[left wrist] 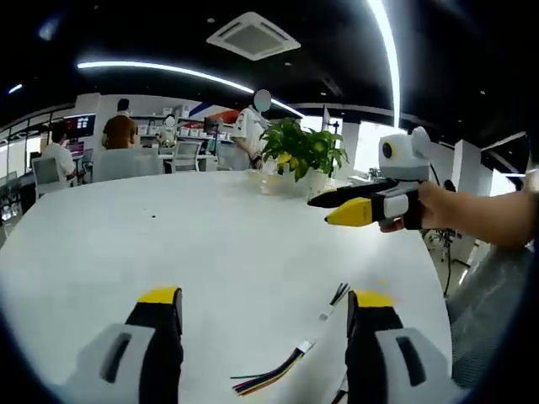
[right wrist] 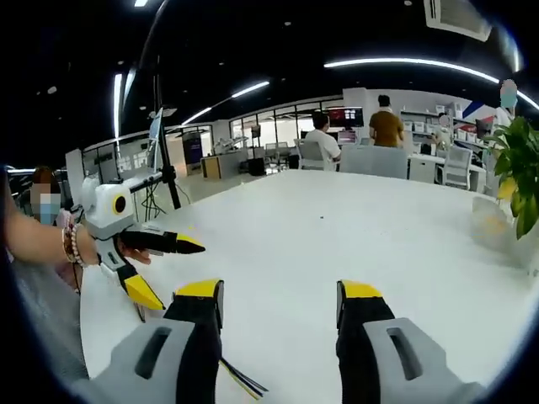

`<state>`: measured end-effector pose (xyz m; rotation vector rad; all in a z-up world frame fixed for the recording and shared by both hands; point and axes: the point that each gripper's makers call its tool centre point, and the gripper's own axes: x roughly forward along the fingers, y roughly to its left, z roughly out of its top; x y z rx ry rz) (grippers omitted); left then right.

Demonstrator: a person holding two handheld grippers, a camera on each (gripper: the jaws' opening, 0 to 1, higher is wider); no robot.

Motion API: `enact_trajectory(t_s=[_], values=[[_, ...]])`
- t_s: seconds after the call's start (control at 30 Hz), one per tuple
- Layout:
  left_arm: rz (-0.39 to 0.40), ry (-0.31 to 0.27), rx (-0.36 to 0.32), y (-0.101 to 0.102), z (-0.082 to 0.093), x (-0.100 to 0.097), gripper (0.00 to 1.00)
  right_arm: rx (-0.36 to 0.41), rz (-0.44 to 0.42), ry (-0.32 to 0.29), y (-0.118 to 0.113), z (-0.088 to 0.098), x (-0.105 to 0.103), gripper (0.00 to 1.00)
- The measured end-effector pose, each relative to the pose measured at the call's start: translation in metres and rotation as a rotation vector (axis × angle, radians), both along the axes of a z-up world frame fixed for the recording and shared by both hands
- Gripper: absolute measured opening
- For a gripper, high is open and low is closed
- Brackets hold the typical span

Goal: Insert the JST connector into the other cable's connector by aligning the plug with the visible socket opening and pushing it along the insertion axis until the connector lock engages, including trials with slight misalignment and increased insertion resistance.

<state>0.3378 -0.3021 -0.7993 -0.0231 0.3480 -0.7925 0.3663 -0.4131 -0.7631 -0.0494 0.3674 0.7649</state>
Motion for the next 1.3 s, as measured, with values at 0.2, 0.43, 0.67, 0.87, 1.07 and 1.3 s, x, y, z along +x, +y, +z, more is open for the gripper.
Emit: enact_trajectory(t_s=[0.2,0.43,0.67,0.87,1.07,1.3], values=[[0.022,0.045,-0.048,0.008,-0.013,0.0,0.78,-0.055,0.042,0.053,0.004,-0.026,-0.007,0.52],[-0.013,0.035,0.017,0.011,-0.027,-0.002,0.77,-0.076,0.147,0.095,0.015,-0.044,-0.023,0.48],[-0.03,0.052,0.034,0.01,-0.036,-0.005,0.77,-0.123,0.171,0.138,0.015,-0.062,-0.028,0.5],[-0.035,0.03,0.063,0.009,-0.041,-0.006,0.74,-0.145,0.192,0.163,0.016,-0.073,-0.034,0.51],[-0.108,-0.034,0.157,0.004,-0.047,-0.013,0.71,-0.188,0.241,0.17,0.022,-0.083,-0.042,0.49],[-0.186,-0.069,0.174,-0.013,-0.046,-0.022,0.53,-0.181,0.28,0.162,0.026,-0.08,-0.047,0.44]])
